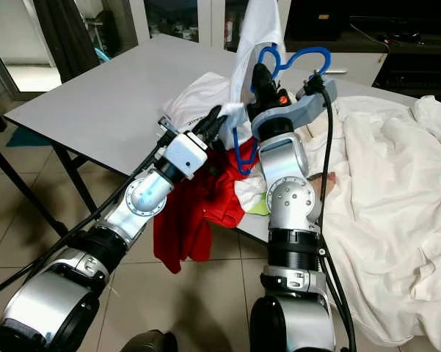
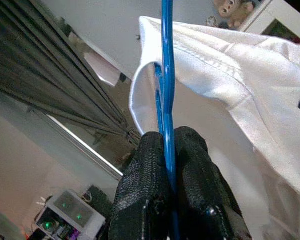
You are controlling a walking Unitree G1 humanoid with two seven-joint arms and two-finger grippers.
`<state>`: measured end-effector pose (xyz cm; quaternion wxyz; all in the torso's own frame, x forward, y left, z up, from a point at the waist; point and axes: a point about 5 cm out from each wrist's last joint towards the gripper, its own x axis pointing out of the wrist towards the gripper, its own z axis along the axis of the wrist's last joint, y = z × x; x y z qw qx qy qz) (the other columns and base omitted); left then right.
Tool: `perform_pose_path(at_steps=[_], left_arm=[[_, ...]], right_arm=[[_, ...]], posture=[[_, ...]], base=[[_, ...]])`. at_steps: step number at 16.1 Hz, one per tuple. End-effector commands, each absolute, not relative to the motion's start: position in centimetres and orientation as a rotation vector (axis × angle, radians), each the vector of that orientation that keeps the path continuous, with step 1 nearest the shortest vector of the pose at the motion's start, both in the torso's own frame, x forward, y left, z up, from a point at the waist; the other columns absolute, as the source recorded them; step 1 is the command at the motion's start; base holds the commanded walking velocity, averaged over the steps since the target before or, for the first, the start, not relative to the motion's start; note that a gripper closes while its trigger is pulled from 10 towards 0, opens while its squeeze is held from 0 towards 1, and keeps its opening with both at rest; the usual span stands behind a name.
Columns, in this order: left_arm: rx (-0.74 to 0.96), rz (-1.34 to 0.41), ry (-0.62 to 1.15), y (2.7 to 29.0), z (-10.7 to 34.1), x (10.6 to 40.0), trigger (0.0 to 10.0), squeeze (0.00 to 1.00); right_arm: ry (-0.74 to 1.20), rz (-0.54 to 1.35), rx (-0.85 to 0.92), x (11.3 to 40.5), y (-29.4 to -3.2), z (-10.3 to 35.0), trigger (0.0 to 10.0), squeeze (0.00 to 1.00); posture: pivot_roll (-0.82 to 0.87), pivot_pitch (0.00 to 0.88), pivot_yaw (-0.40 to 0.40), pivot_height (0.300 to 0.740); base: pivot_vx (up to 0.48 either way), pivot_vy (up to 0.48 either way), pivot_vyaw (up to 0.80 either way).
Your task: Hang hanger
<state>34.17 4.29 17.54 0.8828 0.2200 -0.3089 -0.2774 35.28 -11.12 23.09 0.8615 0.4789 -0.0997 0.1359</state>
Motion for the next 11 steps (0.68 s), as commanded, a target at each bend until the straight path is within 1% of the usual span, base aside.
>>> perform_pose_path(at_steps=[1, 4, 6, 8, 11], left_arm=[[0.456, -0.577, -0.671, 4.3, 18.6, 34.5, 0.0, 0.0], [0.441, -0.566, -0.685, 4.6, 19.2, 34.8, 0.0, 0.0], [0.402, -0.546, -0.701, 5.0, 20.1, 35.2, 0.0, 0.0], [0.414, -0.559, -0.696, 5.2, 20.0, 35.2, 0.0, 0.0], [0.412, -0.581, -0.667, 5.5, 18.7, 34.7, 0.0, 0.0]], right_arm=[[-0.182, 0.28, 1.006, 35.1, -10.7, 22.1, 10.0, 0.0], [-0.154, 0.262, 0.987, 35.0, -11.0, 20.8, 10.0, 0.0], [-0.158, 0.24, 1.013, 35.1, -11.3, 20.6, 10.0, 0.0], [-0.191, 0.224, 1.046, 35.5, -11.9, 21.4, 10.0, 0.0], [-0.248, 0.231, 1.056, 36.3, -12.9, 23.4, 10.0, 0.0]], posture=[[0.12, 0.0, 0.01, 0.74], [0.11, 0.0, 0.015, 0.74], [0.11, 0.0, 0.015, 0.74], [0.12, 0.0, 0.02, 0.74], [0.11, 0.0, 0.019, 0.74]], base=[[0.0, 0.0, 0.0], [0.0, 0.0, 0.0], [0.0, 0.0, 0.0], [0.0, 0.0, 0.0], [0.0, 0.0, 0.0]])
